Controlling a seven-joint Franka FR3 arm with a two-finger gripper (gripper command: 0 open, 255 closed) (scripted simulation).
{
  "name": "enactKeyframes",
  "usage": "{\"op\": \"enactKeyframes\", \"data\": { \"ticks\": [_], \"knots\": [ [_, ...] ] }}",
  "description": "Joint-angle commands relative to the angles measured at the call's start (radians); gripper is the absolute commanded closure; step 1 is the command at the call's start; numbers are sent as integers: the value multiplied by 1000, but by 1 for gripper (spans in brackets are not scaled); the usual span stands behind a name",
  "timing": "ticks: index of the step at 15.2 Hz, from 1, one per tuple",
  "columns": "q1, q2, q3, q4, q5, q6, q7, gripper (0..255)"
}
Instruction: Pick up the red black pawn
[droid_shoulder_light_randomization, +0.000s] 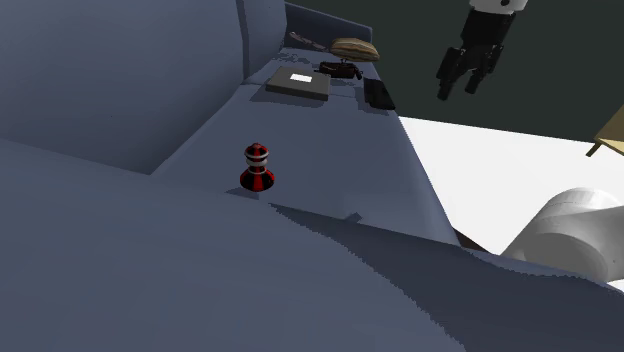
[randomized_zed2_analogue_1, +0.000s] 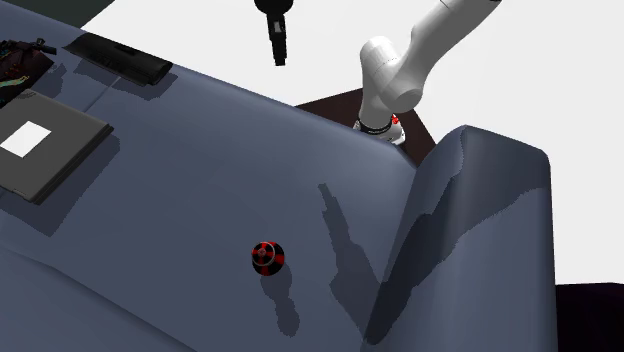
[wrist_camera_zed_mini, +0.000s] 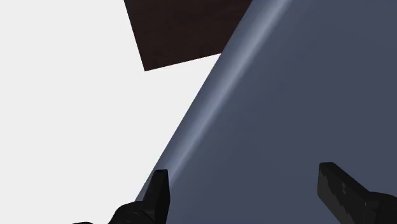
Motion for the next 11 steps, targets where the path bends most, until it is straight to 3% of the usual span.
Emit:
{"op": "enactKeyframes", "data": {
  "ticks": [1, 11],
  "knots": [
    [0, 0, 0, 0, 0, 0, 0, 0],
    [58, 160, 178, 44, 137, 100, 226, 0]
  ]
}}
